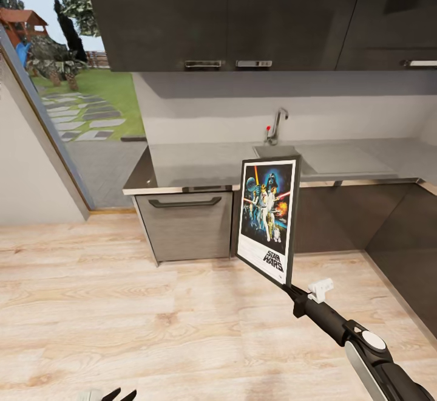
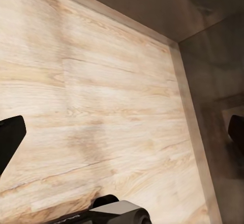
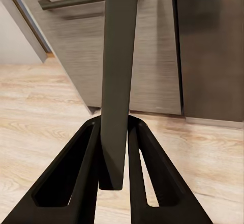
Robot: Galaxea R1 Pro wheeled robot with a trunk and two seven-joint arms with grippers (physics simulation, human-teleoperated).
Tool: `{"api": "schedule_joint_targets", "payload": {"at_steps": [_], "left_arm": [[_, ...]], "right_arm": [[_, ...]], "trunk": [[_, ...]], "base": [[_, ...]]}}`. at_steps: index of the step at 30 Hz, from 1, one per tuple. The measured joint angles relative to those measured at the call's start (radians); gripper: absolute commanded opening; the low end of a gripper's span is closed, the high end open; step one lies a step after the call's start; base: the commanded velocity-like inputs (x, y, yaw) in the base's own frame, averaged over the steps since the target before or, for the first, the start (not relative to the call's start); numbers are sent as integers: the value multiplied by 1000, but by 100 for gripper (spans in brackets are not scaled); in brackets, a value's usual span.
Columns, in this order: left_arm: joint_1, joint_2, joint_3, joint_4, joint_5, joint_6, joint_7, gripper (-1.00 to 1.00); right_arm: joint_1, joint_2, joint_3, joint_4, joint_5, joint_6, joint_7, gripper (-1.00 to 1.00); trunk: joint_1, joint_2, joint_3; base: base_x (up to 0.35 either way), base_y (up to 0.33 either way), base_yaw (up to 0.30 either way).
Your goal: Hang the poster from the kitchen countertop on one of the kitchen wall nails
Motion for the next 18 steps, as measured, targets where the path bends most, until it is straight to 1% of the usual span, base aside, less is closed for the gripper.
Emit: {"api": "schedule_joint_targets", "payload": {"at_steps": [18], "left_arm": [[0,0,0,1,0,1,0,100]], "right_arm": [[0,0,0,0,1,-1,0,-100]], "trunk": [[0,0,30]], "base": [[0,0,0]]}}
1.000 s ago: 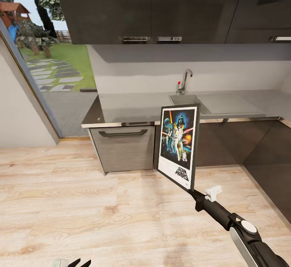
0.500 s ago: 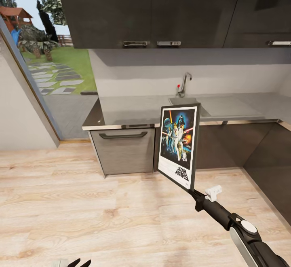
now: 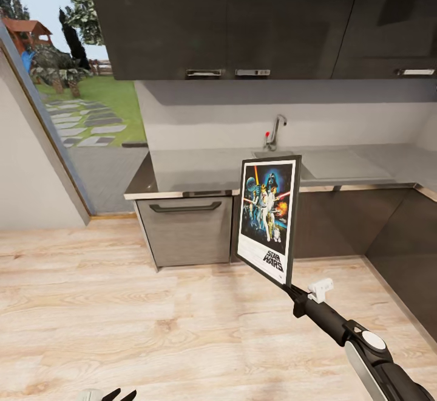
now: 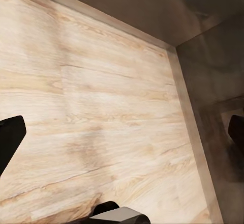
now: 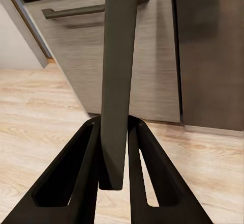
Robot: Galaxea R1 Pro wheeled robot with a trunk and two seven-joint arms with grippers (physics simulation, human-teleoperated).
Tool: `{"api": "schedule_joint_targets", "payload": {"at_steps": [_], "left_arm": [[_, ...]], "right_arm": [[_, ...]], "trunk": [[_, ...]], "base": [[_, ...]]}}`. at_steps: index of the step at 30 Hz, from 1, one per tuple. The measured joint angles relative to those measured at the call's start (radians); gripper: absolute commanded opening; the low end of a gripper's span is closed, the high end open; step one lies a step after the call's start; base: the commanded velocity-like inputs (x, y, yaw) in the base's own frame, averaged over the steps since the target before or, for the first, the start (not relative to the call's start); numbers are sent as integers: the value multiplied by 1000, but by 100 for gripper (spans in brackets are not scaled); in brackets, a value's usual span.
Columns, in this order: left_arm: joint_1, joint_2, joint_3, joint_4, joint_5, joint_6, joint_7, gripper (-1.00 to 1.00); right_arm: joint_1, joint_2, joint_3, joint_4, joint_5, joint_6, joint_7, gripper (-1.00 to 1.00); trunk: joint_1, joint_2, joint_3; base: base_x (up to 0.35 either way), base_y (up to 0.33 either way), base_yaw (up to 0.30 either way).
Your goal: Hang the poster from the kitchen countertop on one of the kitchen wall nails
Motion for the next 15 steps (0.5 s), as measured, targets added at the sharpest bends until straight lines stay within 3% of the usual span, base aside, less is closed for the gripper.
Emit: {"api": "schedule_joint_targets", "payload": {"at_steps": [15], "left_arm": [[0,0,0,0,0,1,0,100]], "right_arm": [[0,0,0,0,0,0,0,-100]], "trunk": [[0,0,25]], "base": [[0,0,0]]}}
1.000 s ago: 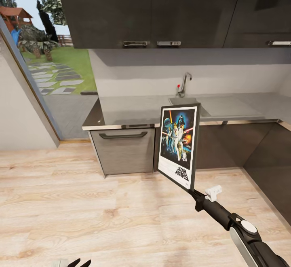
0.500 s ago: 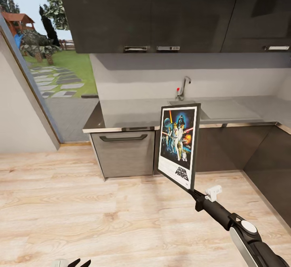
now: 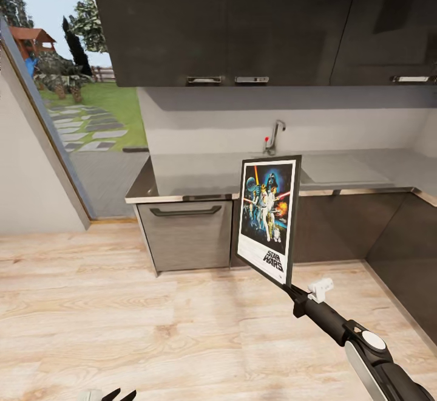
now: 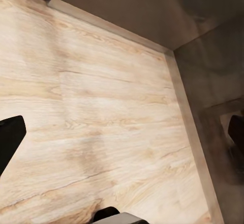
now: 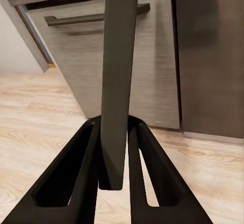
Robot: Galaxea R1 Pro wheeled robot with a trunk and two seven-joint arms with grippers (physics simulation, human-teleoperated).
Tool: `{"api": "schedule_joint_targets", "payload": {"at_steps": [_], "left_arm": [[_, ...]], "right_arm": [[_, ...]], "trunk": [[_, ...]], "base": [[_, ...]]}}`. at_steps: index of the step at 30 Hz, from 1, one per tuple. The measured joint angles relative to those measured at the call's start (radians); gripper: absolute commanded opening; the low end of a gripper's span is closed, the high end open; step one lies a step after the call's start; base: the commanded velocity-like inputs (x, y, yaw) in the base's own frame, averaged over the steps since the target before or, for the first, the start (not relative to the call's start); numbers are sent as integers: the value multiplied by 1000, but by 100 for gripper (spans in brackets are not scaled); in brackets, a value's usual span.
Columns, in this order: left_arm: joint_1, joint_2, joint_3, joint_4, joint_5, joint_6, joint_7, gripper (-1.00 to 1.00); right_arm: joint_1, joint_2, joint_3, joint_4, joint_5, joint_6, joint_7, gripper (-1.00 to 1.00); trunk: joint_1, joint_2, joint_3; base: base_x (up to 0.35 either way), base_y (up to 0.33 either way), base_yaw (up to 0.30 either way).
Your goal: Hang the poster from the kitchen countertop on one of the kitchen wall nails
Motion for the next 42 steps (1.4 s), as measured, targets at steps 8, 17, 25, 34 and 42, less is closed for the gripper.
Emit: {"api": "schedule_joint_targets", "payload": {"at_steps": [8,17,25,34,42], "left_arm": [[0,0,0,0,0,0,0,100],[0,0,-1,0,0,0,0,100],[0,0,0,0,0,0,0,100],[0,0,0,0,0,0,0,100],[0,0,0,0,0,0,0,100]], "right_arm": [[0,0,0,0,0,0,0,-100],[0,0,0,0,-1,0,0,-100],[0,0,0,0,0,0,0,-100],[0,-1,0,0,0,0,0,-100],[0,-1,0,-14,2,6,1,-100]], "trunk": [[0,0,13],[0,0,28],[0,0,42],[0,0,50],[0,0,51]], "base": [[0,0,0],[0,0,0],[0,0,0],[0,0,0],[2,6,0]]}}
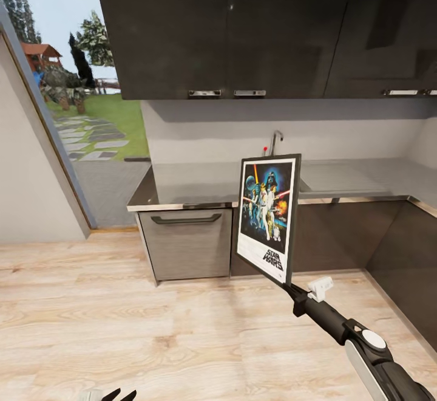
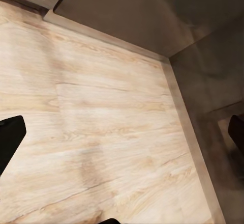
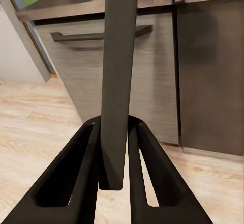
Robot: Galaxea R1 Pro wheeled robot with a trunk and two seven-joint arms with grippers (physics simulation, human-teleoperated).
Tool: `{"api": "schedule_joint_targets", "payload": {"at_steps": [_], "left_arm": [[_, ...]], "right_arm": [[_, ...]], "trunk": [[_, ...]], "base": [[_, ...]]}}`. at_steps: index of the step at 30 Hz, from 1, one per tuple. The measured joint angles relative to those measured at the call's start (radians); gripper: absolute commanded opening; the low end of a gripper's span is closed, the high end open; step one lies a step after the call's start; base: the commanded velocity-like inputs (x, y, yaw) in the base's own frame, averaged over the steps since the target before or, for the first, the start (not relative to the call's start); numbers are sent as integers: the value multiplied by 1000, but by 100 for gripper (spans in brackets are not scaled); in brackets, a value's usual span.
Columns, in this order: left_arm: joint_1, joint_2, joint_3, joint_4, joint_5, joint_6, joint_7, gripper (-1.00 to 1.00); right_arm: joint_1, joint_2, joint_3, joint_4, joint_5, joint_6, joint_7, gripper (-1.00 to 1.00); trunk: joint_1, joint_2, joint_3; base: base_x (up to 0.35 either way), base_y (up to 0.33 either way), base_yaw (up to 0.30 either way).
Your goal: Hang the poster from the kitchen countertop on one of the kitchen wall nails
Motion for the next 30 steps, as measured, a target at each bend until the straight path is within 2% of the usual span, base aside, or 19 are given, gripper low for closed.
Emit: {"api": "schedule_joint_targets", "payload": {"at_steps": [11,30], "left_arm": [[0,0,0,0,1,1,0,100],[0,0,2,0,1,2,-1,100]], "right_arm": [[0,1,1,-10,0,-3,0,-100],[0,2,2,-11,2,-3,-3,-100]], "trunk": [[0,0,1],[0,0,7]], "base": [[104,192,45],[108,277,261]]}}
